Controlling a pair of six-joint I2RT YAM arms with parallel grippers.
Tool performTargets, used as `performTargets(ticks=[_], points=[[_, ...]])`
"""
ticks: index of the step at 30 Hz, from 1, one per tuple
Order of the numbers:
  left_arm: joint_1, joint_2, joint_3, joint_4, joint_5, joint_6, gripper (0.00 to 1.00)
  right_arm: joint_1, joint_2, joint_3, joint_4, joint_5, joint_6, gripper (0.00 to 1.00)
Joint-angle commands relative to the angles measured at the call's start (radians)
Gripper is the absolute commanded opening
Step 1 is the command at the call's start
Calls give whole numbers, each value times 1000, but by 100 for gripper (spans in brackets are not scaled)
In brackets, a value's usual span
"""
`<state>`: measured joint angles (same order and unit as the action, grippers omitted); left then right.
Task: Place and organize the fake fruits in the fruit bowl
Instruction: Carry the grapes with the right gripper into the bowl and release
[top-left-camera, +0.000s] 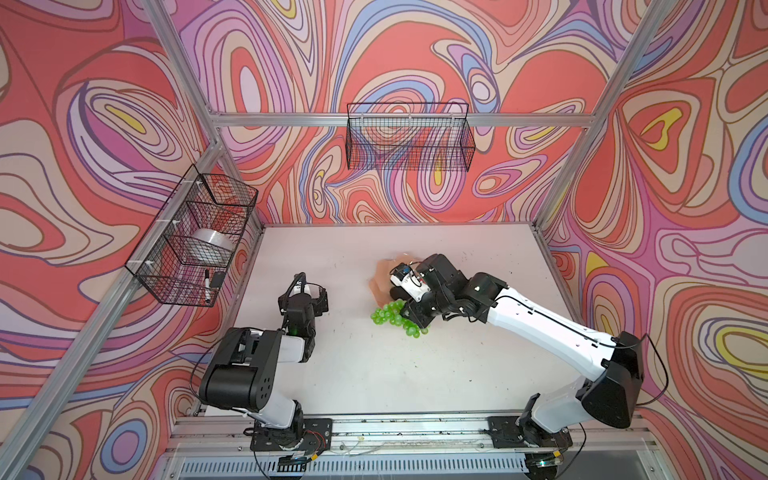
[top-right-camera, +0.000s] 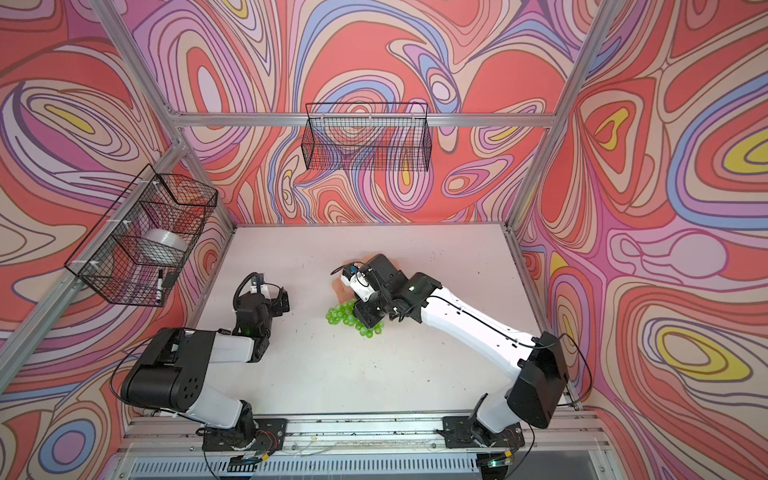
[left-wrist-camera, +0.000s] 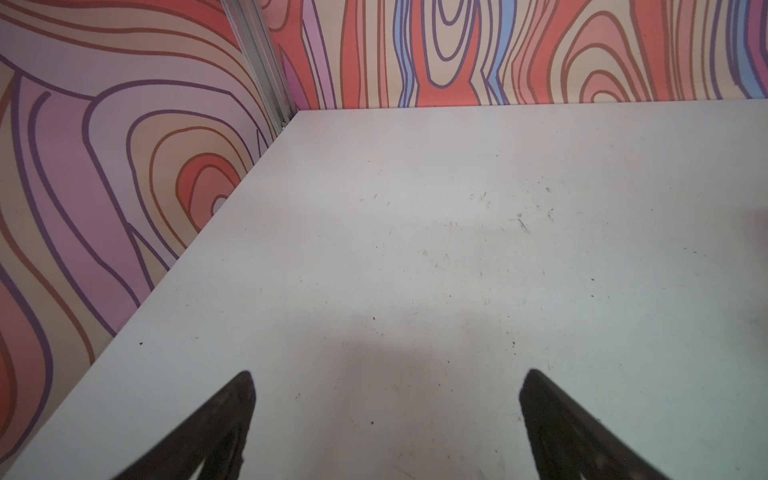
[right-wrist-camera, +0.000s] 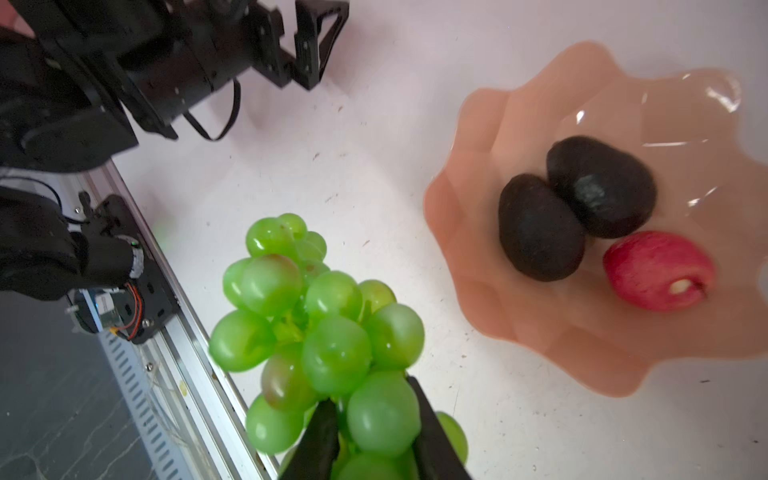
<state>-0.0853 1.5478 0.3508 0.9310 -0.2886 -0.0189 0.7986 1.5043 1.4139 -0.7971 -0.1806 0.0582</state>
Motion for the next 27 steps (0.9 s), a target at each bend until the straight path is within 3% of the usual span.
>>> performTargets(ticks=[1,9,18,27], points=[[2,5,11,10,-6,3,100,-64,38,52,-37,0,9,25],[2,5,11,11,-7,4,100,-164,151,128,15,-26,-78,26],[2,6,10,11,-6,3,100,-167,258,126,103,-67,-182,26],[2,6,11,10,-7,3,100,-167,388,122,130,-7,-240,28]])
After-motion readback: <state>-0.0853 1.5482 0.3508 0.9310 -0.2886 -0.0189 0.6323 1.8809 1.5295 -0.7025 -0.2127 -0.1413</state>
